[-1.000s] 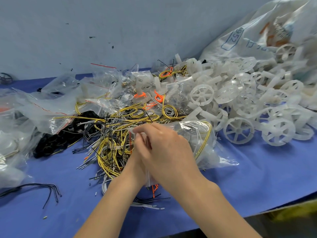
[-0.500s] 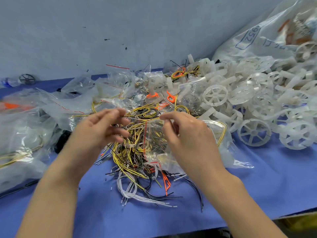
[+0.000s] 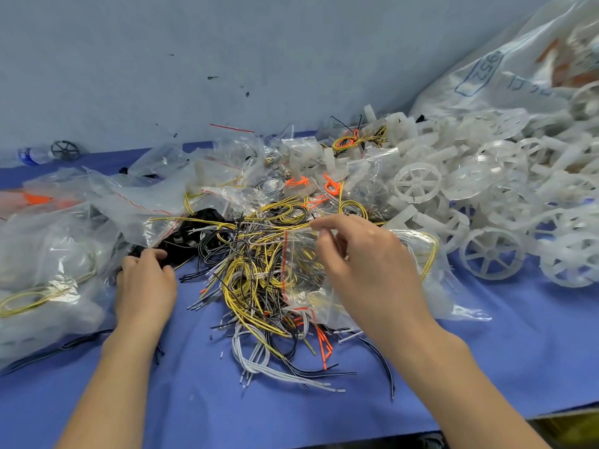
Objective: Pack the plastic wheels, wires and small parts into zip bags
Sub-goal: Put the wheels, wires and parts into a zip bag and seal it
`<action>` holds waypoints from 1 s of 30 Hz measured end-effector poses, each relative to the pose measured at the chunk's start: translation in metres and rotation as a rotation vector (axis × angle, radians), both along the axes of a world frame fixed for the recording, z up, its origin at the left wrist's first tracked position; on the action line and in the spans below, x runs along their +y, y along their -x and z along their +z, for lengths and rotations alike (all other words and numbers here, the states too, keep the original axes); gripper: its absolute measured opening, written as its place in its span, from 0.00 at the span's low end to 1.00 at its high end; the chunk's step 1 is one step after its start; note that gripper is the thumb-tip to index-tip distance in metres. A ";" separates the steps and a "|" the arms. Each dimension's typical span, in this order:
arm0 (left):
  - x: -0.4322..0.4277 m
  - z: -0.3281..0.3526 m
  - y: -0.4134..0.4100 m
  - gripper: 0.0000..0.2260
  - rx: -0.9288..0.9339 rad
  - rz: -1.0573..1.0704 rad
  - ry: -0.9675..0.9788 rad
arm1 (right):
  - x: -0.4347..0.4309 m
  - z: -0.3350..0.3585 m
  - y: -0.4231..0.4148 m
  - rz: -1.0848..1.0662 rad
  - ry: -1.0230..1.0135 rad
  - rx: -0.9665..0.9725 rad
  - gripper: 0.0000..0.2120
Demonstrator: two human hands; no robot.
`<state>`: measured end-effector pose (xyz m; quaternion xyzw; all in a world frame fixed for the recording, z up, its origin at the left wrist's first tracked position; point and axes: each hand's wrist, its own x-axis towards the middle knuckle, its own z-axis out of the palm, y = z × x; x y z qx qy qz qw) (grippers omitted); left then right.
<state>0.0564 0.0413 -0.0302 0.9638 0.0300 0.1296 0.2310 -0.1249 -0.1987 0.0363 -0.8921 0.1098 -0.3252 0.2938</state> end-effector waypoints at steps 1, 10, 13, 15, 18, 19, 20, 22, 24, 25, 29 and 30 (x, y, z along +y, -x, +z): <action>0.000 0.000 0.001 0.14 -0.001 0.007 -0.018 | -0.001 0.000 0.000 -0.002 0.004 -0.001 0.11; -0.030 0.076 0.048 0.10 -0.066 -0.510 0.623 | -0.003 0.003 0.000 0.004 -0.044 -0.023 0.10; -0.053 0.090 0.084 0.12 0.210 -0.823 0.811 | 0.002 0.003 -0.001 -0.010 -0.039 -0.042 0.10; -0.072 0.084 0.098 0.10 0.312 -0.858 0.784 | 0.006 0.002 -0.001 -0.018 -0.031 -0.060 0.10; -0.097 0.071 0.105 0.04 0.368 -0.794 0.781 | 0.011 0.001 -0.001 -0.029 -0.033 -0.083 0.09; -0.101 0.067 0.106 0.03 0.382 -0.807 0.778 | 0.012 0.001 -0.002 -0.028 -0.032 -0.085 0.09; -0.106 0.063 0.106 0.02 0.403 -0.839 0.781 | 0.014 0.001 -0.002 -0.023 -0.029 -0.080 0.09; -0.113 0.062 0.109 0.03 0.438 -0.905 0.798 | 0.018 0.000 -0.001 -0.012 -0.011 -0.039 0.10; -0.119 0.057 0.110 0.10 0.447 -0.917 0.778 | 0.022 0.000 -0.002 -0.005 0.032 0.021 0.10; -0.121 0.055 0.110 0.10 0.448 -0.910 0.770 | 0.024 0.000 -0.002 0.002 0.053 0.054 0.10; -0.139 0.044 0.111 0.13 0.599 -0.851 1.095 | 0.027 -0.002 0.000 0.026 0.105 0.128 0.12; -0.144 0.043 0.114 0.15 0.541 -0.829 1.104 | 0.027 -0.002 0.001 0.030 0.106 0.130 0.12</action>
